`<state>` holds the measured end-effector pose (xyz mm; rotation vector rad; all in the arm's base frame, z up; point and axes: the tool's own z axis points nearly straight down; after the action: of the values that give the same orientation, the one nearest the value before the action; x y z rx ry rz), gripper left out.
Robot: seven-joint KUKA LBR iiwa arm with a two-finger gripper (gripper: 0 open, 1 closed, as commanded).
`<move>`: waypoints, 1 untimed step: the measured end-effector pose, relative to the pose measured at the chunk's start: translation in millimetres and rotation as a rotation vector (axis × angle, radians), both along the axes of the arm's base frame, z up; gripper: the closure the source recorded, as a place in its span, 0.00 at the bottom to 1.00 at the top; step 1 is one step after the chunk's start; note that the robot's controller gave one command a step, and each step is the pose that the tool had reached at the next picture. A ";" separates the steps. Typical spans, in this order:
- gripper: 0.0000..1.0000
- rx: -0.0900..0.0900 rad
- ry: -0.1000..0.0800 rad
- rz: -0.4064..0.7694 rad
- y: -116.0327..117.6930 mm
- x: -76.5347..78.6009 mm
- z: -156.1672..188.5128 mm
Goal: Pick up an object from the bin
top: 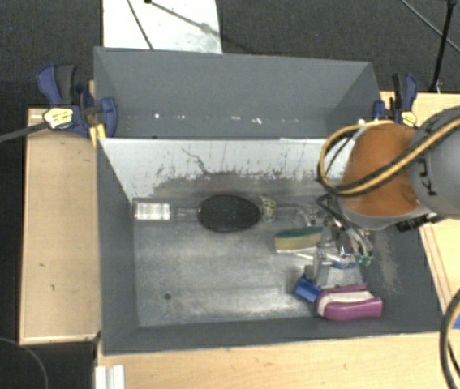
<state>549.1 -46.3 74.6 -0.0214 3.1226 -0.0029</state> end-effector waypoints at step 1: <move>1.00 0.001 0.013 0.006 3.4 -5.0 -1.8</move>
Offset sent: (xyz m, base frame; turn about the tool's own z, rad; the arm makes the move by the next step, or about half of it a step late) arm 0.0000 0.0000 0.0000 0.0000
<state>544.1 -42.9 72.8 -0.0306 3.1356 -0.0005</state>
